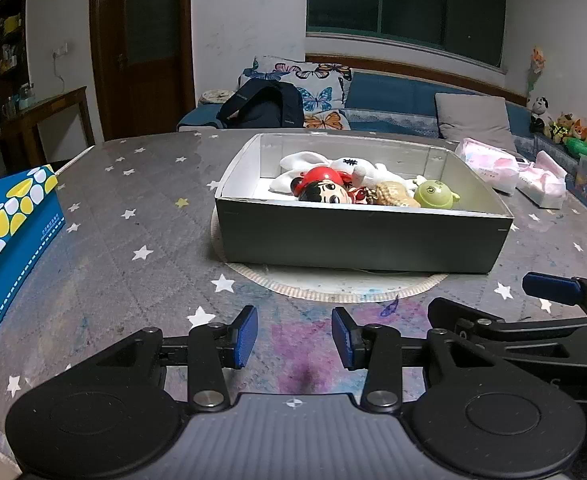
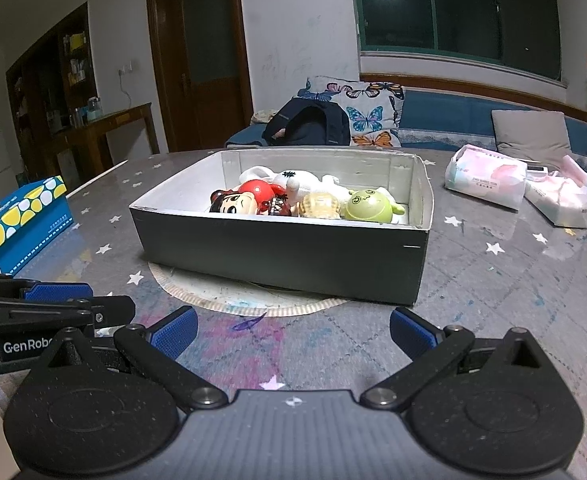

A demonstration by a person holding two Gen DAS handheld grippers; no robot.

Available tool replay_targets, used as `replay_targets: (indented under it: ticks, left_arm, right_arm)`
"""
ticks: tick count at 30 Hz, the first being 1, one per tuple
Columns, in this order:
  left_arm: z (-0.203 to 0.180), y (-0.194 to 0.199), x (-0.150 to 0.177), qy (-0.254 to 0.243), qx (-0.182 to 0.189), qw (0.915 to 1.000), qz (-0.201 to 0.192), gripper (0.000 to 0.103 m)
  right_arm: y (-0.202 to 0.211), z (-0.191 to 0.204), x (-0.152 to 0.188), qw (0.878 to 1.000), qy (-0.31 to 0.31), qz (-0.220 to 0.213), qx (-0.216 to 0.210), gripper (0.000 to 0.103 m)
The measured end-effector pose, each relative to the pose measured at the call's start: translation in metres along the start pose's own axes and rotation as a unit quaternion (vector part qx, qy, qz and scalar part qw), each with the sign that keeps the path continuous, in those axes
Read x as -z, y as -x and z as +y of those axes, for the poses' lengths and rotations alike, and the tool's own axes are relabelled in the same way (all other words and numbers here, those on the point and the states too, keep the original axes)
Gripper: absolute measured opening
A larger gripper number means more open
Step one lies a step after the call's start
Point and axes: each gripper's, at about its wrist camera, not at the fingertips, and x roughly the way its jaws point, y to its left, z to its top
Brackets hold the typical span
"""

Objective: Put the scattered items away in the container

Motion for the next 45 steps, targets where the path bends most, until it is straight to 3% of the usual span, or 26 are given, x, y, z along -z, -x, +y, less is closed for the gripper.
replay_targets:
  ticks: [41, 45]
  left_arm:
    - [0.008, -0.036, -0.017, 0.013, 0.003, 0.9997, 0.018, 0.039]
    - [0.01, -0.037, -0.018, 0.02, 0.007, 0.9997, 0.012, 0.035]
  right_arm:
    - [-0.037, -0.002, -0.013, 1.0, 0.006, 0.017, 0.006, 0.103]
    - [-0.039, -0.002, -0.013, 1.0, 0.007, 0.018, 0.005, 0.103]
